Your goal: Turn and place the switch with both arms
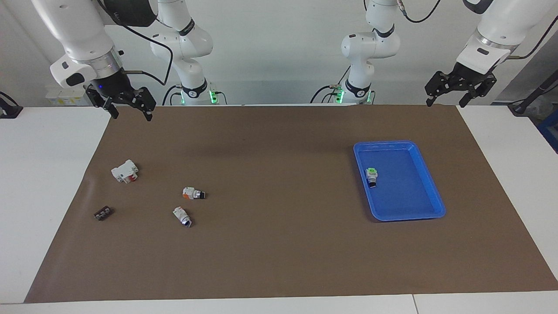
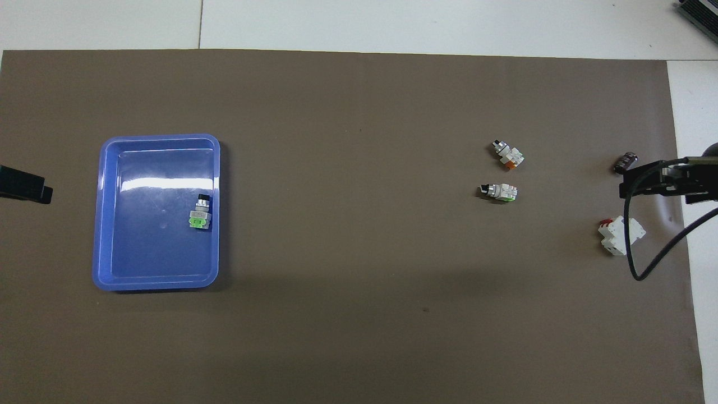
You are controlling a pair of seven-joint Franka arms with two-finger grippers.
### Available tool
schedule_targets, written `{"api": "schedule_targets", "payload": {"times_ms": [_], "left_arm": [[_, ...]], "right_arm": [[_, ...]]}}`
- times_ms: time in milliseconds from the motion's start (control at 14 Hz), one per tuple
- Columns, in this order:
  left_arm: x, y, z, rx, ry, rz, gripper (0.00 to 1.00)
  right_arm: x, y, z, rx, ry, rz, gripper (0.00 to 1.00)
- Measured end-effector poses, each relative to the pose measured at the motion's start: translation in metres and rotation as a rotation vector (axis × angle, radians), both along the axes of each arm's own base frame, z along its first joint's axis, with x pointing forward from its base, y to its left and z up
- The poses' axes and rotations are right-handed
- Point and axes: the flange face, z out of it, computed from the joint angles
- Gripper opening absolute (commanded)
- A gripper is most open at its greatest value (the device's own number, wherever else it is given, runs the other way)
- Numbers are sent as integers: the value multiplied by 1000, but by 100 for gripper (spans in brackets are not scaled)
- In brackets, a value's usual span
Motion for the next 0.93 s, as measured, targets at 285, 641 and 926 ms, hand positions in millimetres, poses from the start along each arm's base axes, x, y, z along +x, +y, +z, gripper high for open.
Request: {"api": "schedule_targets", "payload": {"times_ms": [285, 641, 926], "left_arm": [[0, 0, 0, 0, 0, 0, 100], [0, 0, 0, 0, 0, 0, 100], [0, 0, 0, 0, 0, 0, 100]], "right_arm": [[0, 0, 0, 0, 0, 0, 100], [0, 0, -5, 0, 11, 0, 100], [-1, 0, -8, 0, 15, 1, 100]]}}
